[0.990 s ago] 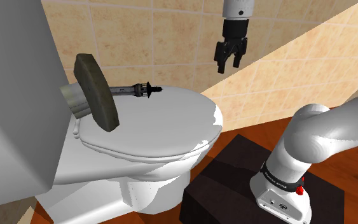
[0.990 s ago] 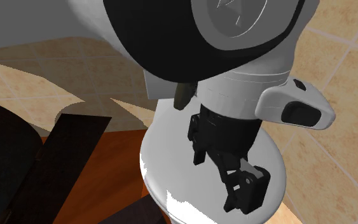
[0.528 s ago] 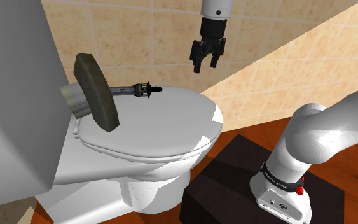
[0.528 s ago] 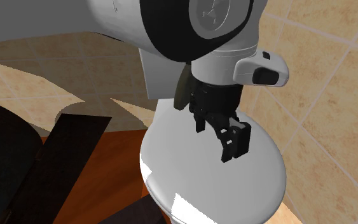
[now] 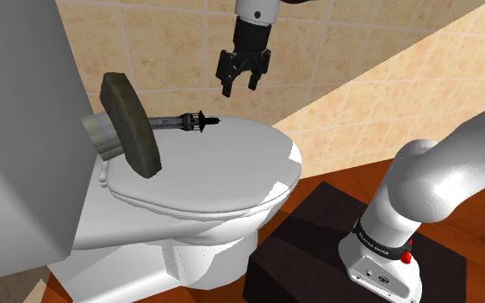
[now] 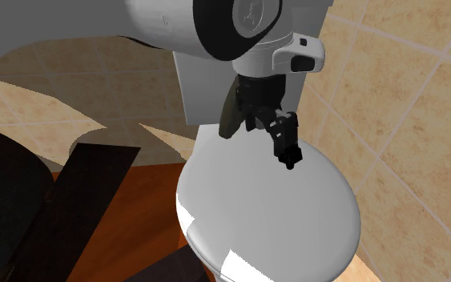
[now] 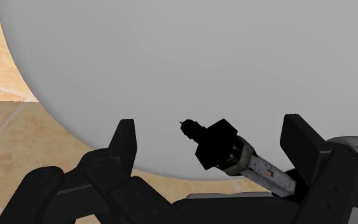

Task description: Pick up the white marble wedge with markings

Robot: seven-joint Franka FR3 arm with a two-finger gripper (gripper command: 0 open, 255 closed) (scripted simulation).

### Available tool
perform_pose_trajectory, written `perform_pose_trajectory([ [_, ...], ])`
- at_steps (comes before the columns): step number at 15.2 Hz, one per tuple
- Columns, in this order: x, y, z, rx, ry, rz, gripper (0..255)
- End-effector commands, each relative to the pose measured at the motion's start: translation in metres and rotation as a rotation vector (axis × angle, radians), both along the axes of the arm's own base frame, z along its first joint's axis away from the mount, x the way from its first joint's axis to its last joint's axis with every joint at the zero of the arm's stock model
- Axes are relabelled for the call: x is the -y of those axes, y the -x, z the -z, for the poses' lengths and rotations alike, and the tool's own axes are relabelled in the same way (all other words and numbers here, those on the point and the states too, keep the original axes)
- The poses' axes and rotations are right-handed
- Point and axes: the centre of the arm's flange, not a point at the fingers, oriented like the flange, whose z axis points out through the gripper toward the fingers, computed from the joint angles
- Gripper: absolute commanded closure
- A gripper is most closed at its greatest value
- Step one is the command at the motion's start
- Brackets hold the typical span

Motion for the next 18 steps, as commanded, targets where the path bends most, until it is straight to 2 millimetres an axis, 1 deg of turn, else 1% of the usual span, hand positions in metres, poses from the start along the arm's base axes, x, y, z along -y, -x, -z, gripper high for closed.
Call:
perform_pose_trajectory([
  [1, -0.021, -0.009, -0.003, 0.037, -0.009, -0.013, 0],
  [9, -0.103, -0.043, -0.016, 0.176, -0.039, -0.064, 0],
  [18, -0.196, -0.073, -0.039, 0.333, -0.072, -0.122, 0],
])
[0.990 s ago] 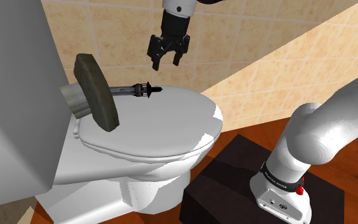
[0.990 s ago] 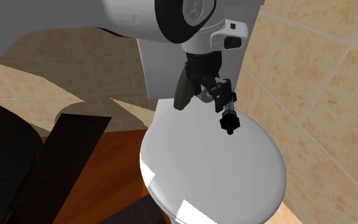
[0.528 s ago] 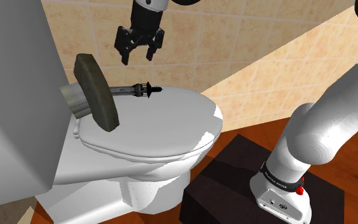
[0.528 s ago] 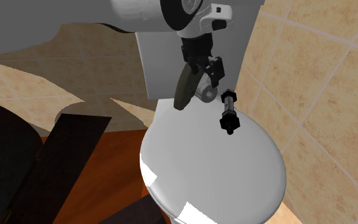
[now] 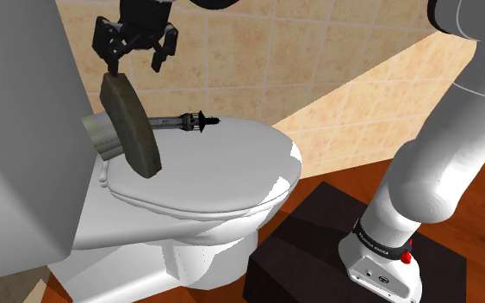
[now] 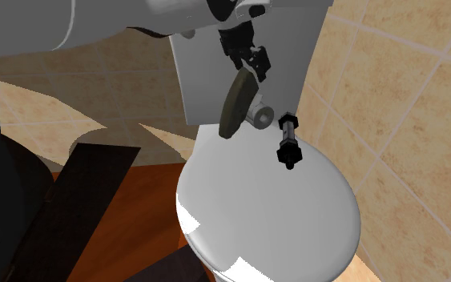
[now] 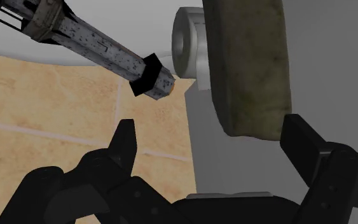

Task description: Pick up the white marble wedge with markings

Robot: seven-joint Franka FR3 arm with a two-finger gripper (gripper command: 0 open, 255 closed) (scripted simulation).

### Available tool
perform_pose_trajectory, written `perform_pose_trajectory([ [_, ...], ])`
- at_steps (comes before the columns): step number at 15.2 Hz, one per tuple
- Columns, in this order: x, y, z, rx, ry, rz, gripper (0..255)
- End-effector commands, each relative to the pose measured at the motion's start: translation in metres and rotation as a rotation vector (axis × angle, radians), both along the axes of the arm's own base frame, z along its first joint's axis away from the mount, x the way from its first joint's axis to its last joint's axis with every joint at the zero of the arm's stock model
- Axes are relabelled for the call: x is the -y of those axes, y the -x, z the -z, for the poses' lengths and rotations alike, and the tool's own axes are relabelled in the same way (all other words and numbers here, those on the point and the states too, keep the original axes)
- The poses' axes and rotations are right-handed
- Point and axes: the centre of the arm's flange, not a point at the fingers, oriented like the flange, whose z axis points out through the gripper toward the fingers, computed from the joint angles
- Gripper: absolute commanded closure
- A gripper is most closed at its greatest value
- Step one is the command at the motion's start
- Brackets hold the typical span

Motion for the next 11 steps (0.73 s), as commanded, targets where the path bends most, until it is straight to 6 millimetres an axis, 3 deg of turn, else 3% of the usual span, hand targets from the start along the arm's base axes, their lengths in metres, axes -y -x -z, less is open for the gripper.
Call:
perform_pose_trajectory([
  [1, -0.017, -0.007, -0.008, 0.037, -0.008, -0.012, 0],
  [3, -0.035, -0.012, -0.013, 0.067, -0.014, -0.023, 0],
  [11, -0.035, -0.012, 0.027, 0.067, -0.014, -0.023, 0],
])
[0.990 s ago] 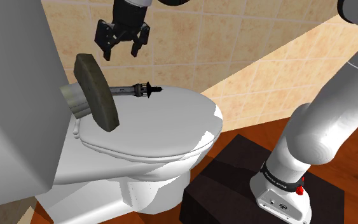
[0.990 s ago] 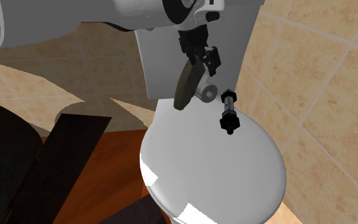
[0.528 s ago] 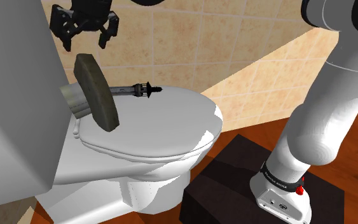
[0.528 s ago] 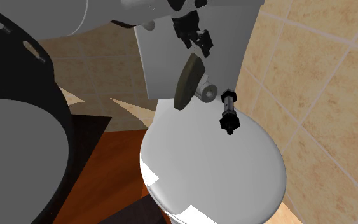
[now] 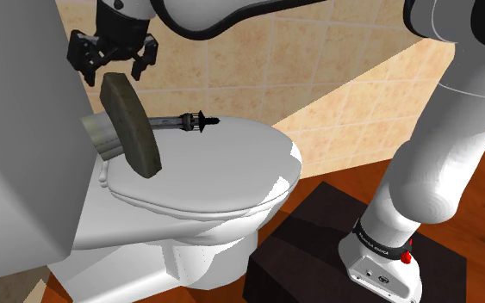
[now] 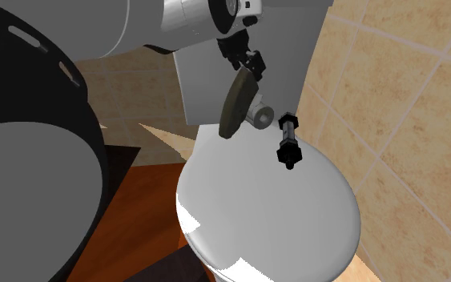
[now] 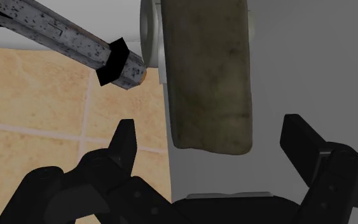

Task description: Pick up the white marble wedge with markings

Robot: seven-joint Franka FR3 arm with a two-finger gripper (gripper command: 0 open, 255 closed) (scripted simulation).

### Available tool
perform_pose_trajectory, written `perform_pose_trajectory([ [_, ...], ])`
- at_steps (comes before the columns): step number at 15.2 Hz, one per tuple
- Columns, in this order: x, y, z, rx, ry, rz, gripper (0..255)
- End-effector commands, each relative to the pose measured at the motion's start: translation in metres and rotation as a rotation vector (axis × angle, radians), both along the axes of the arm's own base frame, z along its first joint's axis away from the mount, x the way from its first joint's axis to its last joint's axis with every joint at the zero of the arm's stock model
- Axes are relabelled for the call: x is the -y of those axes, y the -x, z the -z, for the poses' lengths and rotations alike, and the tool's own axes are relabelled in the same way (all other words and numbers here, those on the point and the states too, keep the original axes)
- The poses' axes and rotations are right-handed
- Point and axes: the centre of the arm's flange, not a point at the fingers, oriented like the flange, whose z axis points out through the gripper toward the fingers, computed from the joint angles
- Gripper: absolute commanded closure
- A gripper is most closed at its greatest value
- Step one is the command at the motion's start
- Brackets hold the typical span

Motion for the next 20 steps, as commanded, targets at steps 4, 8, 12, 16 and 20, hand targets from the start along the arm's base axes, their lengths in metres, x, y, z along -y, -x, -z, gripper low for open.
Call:
perform_pose_trajectory([
  [4, -0.001, 0.001, 0.004, 0.000, 0.000, 0.000, 255],
  [8, -0.001, 0.001, 0.004, 0.000, 0.000, 0.000, 255],
  [12, 0.000, 0.001, -0.002, 0.000, 0.000, 0.000, 255],
  [16, 0.000, 0.001, -0.023, 0.000, 0.000, 0.000, 255],
  [20, 0.000, 0.001, -0.044, 0.000, 0.000, 0.000, 255],
])
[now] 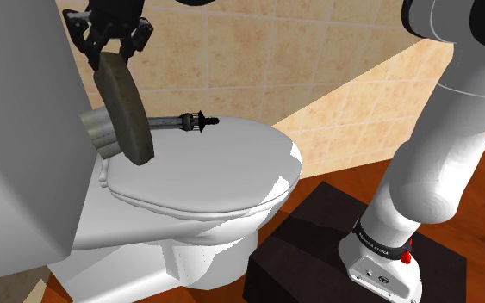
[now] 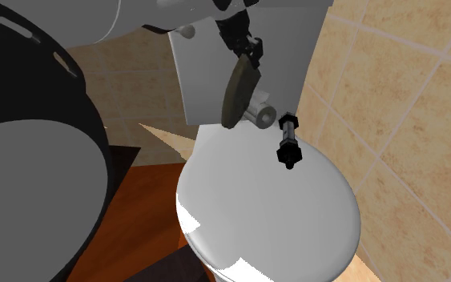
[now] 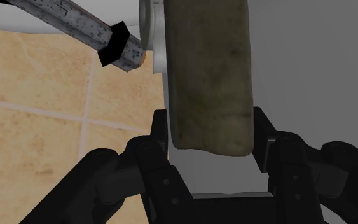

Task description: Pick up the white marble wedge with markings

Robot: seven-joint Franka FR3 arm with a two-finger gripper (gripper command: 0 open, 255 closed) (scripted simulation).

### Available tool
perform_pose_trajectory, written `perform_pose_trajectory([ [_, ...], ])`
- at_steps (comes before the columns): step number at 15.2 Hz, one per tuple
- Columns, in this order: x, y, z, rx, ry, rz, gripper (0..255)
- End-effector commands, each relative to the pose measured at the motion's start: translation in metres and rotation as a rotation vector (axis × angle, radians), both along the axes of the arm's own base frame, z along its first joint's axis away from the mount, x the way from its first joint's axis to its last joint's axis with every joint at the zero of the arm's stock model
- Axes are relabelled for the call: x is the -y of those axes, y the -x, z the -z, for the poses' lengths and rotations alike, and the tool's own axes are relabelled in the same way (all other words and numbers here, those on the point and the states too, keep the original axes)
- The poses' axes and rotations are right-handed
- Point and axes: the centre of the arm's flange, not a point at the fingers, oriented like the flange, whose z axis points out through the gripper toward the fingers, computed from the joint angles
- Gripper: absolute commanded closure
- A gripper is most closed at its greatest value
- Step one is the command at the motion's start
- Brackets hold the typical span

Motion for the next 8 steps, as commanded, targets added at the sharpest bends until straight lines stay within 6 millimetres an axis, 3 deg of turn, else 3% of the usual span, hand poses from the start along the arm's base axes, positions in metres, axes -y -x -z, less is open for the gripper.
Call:
perform_pose_trajectory([
  [1, 0.000, 0.000, -0.012, 0.001, -0.001, 0.000, 255],
  [6, 0.000, 0.000, -0.038, 0.001, -0.001, 0.000, 255],
  [8, 0.000, 0.000, -0.039, 0.001, -0.001, 0.000, 255],
])
